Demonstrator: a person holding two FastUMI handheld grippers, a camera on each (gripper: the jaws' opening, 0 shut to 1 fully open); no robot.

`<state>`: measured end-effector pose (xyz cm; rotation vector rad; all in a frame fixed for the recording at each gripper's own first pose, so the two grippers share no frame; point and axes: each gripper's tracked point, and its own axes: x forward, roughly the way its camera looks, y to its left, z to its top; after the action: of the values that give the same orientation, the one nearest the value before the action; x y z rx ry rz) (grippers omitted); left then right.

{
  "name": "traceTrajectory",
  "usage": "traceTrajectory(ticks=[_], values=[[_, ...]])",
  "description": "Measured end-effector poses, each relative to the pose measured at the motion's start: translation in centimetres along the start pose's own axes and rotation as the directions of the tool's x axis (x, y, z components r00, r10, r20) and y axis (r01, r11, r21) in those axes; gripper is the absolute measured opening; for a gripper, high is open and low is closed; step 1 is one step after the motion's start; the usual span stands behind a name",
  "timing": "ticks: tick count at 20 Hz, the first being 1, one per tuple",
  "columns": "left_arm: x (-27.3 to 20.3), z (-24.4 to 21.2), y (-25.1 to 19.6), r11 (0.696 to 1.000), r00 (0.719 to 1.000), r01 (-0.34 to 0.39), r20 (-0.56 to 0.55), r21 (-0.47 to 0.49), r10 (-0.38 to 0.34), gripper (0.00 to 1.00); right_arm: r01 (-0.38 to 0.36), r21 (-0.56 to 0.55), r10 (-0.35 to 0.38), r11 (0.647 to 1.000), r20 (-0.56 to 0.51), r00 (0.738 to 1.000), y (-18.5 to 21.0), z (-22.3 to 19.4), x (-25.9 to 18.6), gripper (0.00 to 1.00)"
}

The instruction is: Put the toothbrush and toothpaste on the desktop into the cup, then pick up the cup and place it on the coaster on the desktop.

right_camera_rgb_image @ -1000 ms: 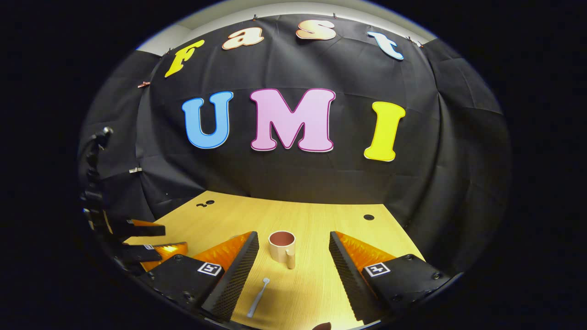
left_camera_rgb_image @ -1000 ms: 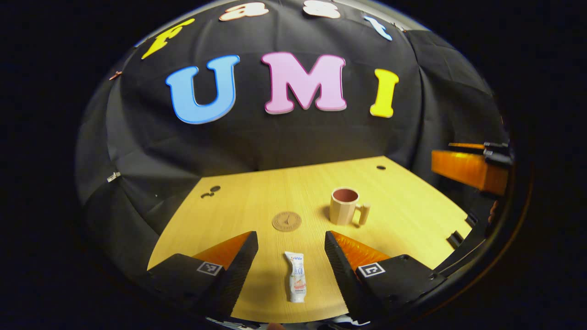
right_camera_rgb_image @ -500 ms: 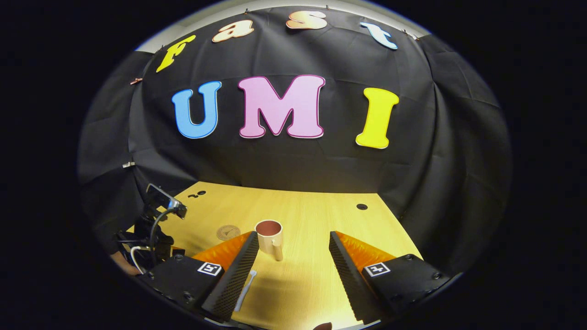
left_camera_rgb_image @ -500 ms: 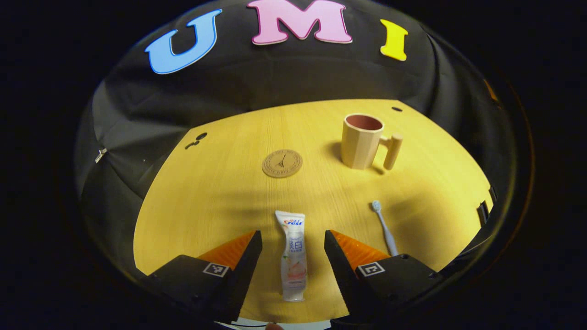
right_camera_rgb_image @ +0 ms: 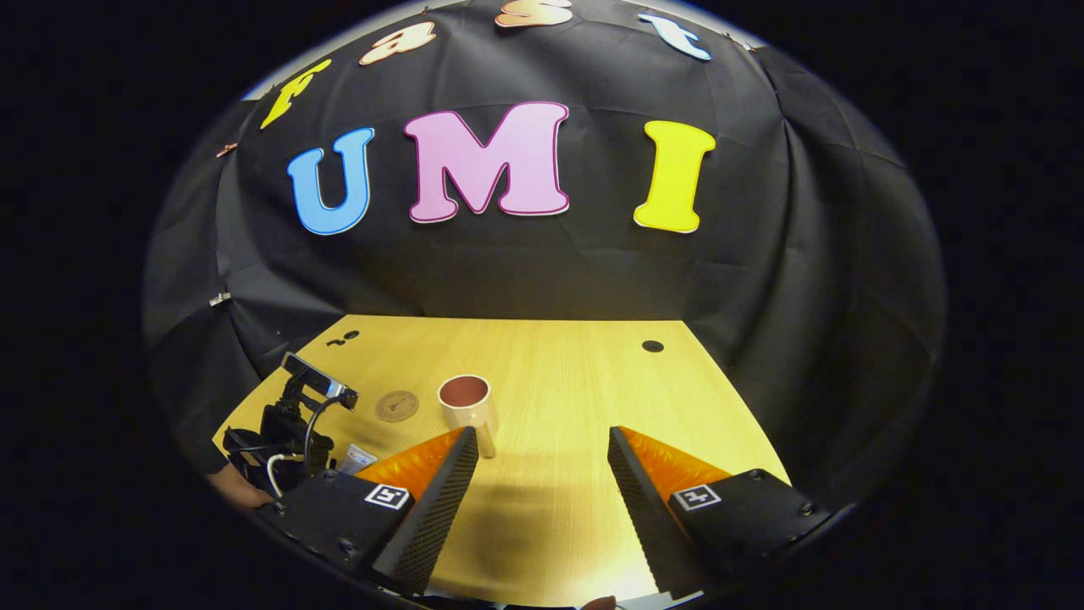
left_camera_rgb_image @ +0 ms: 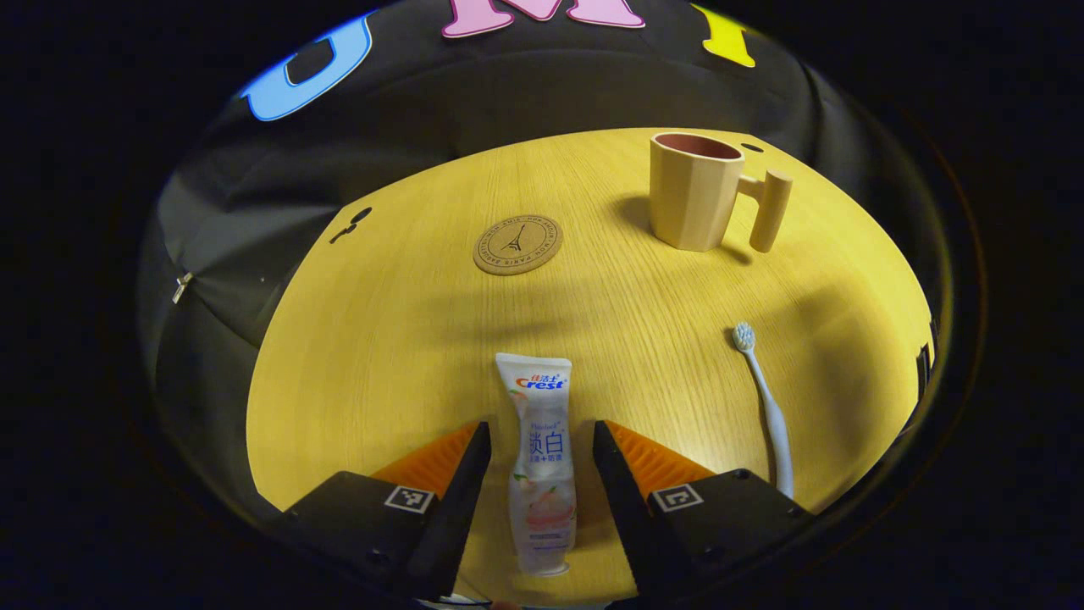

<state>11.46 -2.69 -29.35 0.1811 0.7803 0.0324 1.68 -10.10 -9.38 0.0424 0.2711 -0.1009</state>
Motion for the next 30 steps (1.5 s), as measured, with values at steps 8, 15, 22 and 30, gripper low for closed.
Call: traceTrajectory(ticks=[8,15,22,30], values=[[0.1,-0.4,-1.1,0.988,0.992,0.117,-0.029,-0.097,-0.121,0.56,-0.014,0.02,0.015,1.0,-0.045,0.999,0.4,-1.4,-0.3,0.96],[0.1,-0.1,-1.0,0.968,0.975,0.22,-0.003,-0.121,-0.222,0.32,-0.051,0.07,0.06,0.996,-0.141,0.988,3.4,-4.5,-1.0,0.95],[-4.5,1.4,0.5,0.921,0.946,0.325,0.087,-0.216,-0.314,0.25,-0.091,0.104,0.118,0.99,-0.297,0.947,9.1,-9.2,0.7,0.95],[-8.3,0.1,4.9,0.924,0.934,0.346,0.155,-0.166,-0.322,0.26,-0.079,0.03,0.083,0.996,-0.491,0.867,13.3,-16.2,4.2,0.91]])
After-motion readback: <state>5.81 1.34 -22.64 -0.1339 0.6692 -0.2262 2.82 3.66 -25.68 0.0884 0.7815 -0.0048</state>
